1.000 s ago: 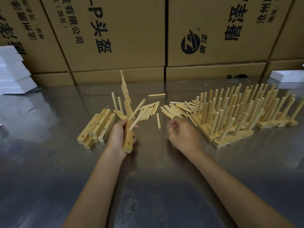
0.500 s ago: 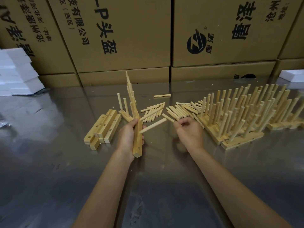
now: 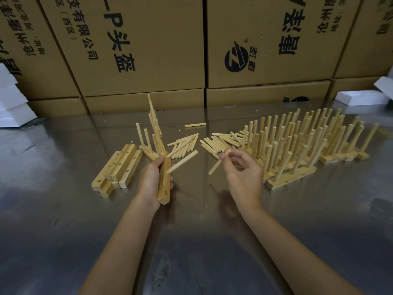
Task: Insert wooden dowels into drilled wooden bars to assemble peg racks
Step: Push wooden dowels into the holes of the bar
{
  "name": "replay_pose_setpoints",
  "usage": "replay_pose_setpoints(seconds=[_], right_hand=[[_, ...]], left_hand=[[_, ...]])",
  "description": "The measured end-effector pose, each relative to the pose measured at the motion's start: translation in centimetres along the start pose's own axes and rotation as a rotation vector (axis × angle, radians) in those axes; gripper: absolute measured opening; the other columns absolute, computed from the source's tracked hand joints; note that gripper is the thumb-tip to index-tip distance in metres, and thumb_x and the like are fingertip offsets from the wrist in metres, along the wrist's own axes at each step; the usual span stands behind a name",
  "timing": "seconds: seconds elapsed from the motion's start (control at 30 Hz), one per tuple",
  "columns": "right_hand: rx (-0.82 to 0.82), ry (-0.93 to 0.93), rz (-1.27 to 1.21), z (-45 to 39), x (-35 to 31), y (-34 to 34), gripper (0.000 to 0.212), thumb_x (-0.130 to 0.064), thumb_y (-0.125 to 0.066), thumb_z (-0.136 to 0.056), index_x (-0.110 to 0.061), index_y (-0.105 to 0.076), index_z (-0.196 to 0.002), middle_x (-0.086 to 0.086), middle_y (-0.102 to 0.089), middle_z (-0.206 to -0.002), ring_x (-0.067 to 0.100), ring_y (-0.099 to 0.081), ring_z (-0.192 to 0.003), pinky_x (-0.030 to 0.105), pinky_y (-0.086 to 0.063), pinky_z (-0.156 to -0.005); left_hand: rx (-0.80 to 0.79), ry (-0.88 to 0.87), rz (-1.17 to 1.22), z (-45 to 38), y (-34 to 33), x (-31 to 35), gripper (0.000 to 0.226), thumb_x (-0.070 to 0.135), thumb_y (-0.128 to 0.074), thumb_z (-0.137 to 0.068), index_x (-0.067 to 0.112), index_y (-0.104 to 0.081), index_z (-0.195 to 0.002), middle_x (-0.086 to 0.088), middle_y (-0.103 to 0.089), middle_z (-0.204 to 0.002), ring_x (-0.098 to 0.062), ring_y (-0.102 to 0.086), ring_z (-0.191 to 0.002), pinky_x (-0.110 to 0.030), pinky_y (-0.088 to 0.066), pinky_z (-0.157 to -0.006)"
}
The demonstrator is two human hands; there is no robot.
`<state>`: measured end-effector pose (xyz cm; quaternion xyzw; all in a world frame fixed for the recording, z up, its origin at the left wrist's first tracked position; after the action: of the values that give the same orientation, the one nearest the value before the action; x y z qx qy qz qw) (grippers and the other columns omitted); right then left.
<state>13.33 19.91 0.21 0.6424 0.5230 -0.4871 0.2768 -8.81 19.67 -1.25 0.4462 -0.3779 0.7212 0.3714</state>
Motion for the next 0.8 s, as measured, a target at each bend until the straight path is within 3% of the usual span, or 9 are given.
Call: replay_pose_setpoints(seconds=[0.1,0.2,0.27,0.33,0.43,0.53,0.63,0.8], right_hand=[[-0.09,0.168,0.103,0.3,-1.4,-0.3,0.006,-0.018,-0.061,-0.096,-0.02,-0.066,-0.099,-0.008,-0.071,-0.083,0.009,-0.068,-0.08,0.02,-0.053,-0.069],[-0.31,0.191,0.301,0.8,-1.4,-1.3,0.013,-0.029,-0.056,-0.099,-0.024,-0.066,-0.107,-0.014,-0.063,-0.074,0.001,-0.06,-0.064,0.016,-0.044,-0.055],[-0.533,0.117,0.439,1.9,-0.7,-2.3,0.024,-0.038,-0.055,-0.099,-0.03,-0.067,-0.118,-0.017,-0.069,-0.084,-0.008,-0.062,-0.072,0.013,-0.046,-0.064],[-0.647,0.18,0.631,3.0,-0.8,-3.0,0.028,-0.045,-0.053,-0.097,-0.036,-0.065,-0.122,-0.019,-0.072,-0.106,-0.002,-0.066,-0.096,0.029,-0.052,-0.082],[-0.754,0.35,0.739,4.7,-2.1,-4.2,0.028,-0.039,-0.047,-0.094,-0.037,-0.062,-0.117,-0.017,-0.067,-0.104,0.011,-0.064,-0.095,0.034,-0.05,-0.077],[-0.863,0.398,0.696,6.1,-2.7,-5.4,0.025,-0.033,-0.043,-0.091,-0.033,-0.061,-0.108,-0.015,-0.057,-0.092,0.011,-0.057,-0.079,0.03,-0.041,-0.065],[-0.901,0.482,0.728,6.4,-3.4,-5.3,0.019,-0.031,-0.044,-0.093,-0.031,-0.061,-0.102,-0.012,-0.056,-0.088,0.011,-0.053,-0.076,0.023,-0.027,-0.056],[-0.97,0.543,0.844,6.4,-4.1,-4.9,0.01,-0.024,-0.047,-0.095,-0.026,-0.056,-0.091,-0.011,-0.054,-0.084,0.02,-0.058,-0.083,0.031,-0.029,-0.063]], left_hand=[[-0.016,-0.002,-0.015,0.0,-0.3,0.0,0.029,0.032,-0.05,-0.102,0.011,-0.069,-0.098,-0.009,-0.062,-0.085,-0.011,-0.049,-0.046,-0.021,-0.042,-0.039],[-0.005,-0.012,-0.001,0.3,-0.3,0.1,0.027,0.03,-0.05,-0.103,0.012,-0.068,-0.097,-0.005,-0.064,-0.079,-0.011,-0.048,-0.047,-0.019,-0.042,-0.038],[0.008,-0.025,0.001,0.5,-0.2,0.2,0.027,0.03,-0.05,-0.102,0.013,-0.068,-0.09,0.0,-0.061,-0.066,-0.01,-0.048,-0.044,-0.019,-0.042,-0.039],[0.015,-0.031,-0.003,0.6,-0.2,0.2,0.028,0.03,-0.05,-0.102,0.013,-0.067,-0.086,0.003,-0.058,-0.055,-0.01,-0.048,-0.044,-0.02,-0.043,-0.04],[0.007,-0.029,-0.006,0.6,-0.4,0.0,0.031,0.031,-0.051,-0.102,0.012,-0.067,-0.083,0.001,-0.056,-0.055,-0.012,-0.049,-0.046,-0.026,-0.043,-0.047],[-0.027,-0.02,0.009,0.6,-0.7,-0.2,0.036,0.033,-0.051,-0.101,0.01,-0.066,-0.078,-0.003,-0.052,-0.06,-0.014,-0.047,-0.047,-0.027,-0.04,-0.047],[0.0,-0.012,-0.014,0.8,-0.9,-0.3,0.037,0.035,-0.051,-0.101,0.007,-0.067,-0.082,-0.002,-0.054,-0.061,-0.012,-0.047,-0.045,-0.023,-0.04,-0.043],[0.003,-0.089,-0.05,1.7,-1.6,-0.2,0.032,0.032,-0.048,-0.102,0.005,-0.066,-0.105,-0.003,-0.057,-0.068,-0.015,-0.047,-0.052,-0.023,-0.039,-0.043]])
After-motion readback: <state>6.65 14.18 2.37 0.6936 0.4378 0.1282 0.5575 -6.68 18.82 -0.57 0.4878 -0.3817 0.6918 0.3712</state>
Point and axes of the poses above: each hand's wrist, its own z-axis away from the middle knuckle, its own y-axis out of the back of the hand, x = y × z, the point moved 5 cm from there along -z, towards the middle knuckle
